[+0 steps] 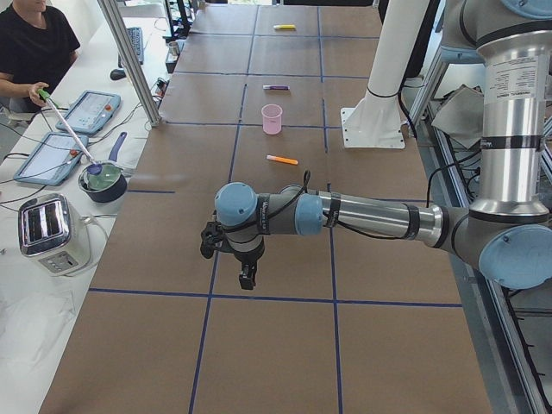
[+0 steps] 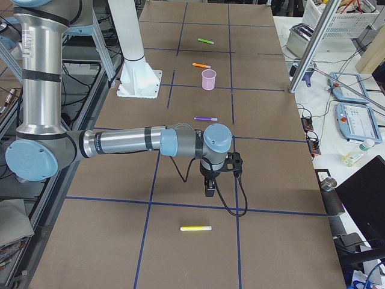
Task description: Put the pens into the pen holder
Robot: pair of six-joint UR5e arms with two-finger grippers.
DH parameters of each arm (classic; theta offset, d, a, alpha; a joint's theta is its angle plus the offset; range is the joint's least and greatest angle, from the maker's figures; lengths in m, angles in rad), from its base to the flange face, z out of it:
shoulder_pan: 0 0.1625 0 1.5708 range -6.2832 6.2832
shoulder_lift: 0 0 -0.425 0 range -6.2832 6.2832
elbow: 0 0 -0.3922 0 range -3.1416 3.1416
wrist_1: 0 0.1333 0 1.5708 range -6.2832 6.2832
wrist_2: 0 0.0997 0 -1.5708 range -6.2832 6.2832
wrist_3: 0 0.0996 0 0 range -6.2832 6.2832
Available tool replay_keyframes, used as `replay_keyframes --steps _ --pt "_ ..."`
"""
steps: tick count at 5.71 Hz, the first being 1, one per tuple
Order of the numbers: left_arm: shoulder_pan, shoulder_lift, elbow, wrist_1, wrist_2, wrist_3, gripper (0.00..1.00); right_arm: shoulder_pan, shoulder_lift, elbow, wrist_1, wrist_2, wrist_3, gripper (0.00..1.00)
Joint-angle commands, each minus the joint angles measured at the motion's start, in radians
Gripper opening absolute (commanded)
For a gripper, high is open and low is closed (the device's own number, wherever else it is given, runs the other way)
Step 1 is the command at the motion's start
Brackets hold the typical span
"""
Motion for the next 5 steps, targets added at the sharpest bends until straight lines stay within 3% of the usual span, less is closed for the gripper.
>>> replay_keyframes --steps 1,5 --pt "-0.001 0.042 -0.029 -0.039 0.000 0.026 1.00 0.000 0.007 -0.001 0.003 -0.001 0.000 1.00" --pt "0.000 0.036 -0.037 -0.050 -0.004 0.000 1.00 -0.009 0.011 -0.033 0.014 0.036 -0.003 1.00"
